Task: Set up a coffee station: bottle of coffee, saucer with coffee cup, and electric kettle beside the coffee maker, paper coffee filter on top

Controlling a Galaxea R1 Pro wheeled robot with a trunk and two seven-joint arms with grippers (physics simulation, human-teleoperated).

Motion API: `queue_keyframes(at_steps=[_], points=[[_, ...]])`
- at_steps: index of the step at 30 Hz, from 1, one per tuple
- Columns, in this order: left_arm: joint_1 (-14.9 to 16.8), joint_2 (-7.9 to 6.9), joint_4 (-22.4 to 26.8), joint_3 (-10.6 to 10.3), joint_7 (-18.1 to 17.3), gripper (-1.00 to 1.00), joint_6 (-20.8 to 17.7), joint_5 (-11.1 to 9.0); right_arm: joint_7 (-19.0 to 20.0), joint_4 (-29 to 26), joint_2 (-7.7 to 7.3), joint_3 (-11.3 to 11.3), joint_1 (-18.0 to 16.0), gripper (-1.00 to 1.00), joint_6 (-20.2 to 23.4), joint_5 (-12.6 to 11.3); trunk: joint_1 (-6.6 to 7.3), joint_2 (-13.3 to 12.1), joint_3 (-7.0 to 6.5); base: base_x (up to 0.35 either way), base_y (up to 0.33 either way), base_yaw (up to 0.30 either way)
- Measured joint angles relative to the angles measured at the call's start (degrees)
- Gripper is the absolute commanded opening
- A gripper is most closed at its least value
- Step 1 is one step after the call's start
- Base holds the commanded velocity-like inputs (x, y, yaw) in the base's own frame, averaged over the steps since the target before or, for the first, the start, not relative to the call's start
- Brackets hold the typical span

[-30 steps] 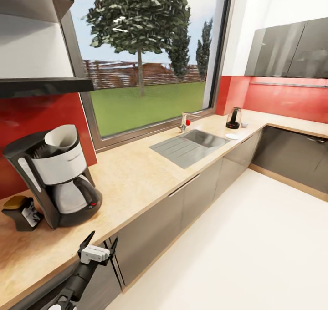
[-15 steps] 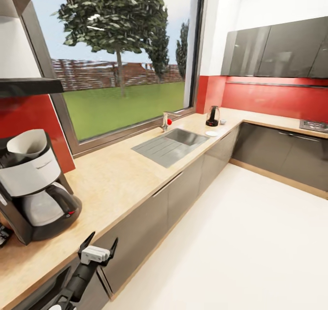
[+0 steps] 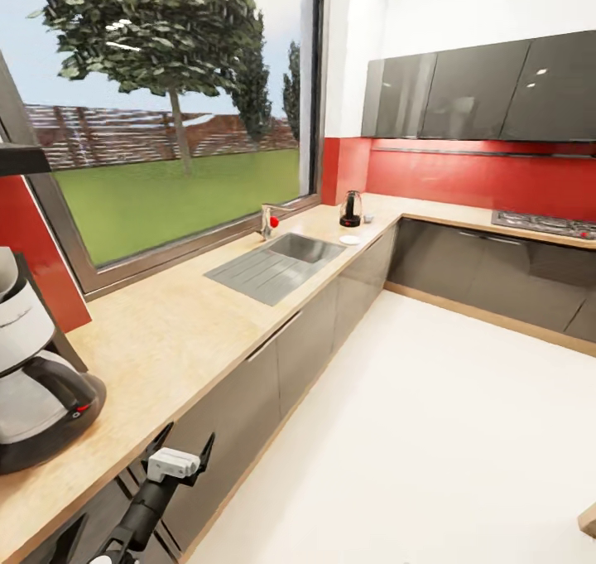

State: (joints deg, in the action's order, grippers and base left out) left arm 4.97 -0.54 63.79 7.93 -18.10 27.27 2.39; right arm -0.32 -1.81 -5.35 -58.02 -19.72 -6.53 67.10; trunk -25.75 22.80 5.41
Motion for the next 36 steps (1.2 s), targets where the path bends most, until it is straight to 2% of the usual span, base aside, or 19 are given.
queue_keyframes(at_steps=[27,34,36], points=[[0.00,0.07,-0.60,-0.07,-0.10,1.00,-0.02,0.11,0.00,0.00,0.00,-0.03,0.00,1.00,0.00,0.00,0.00,0.00,0.00,0.000,0.000,-0.268],[0.00,-0.01,-5.40,-0.98,-0.18,1.00,-0.03,0.32,-0.01,0.00,0.03,0.03,0.00,1.00,0.00,0.00,0.00,0.00,0.00,0.000,0.000,-0.268],[0.02,-0.02,-10.65,-1.38,-0.24,1.00,0.08,0.47,0.00,0.00,0.13,0.05,0.00,1.00,0.00,0.00,0.00,0.00,0.00,0.000,0.000,-0.268]])
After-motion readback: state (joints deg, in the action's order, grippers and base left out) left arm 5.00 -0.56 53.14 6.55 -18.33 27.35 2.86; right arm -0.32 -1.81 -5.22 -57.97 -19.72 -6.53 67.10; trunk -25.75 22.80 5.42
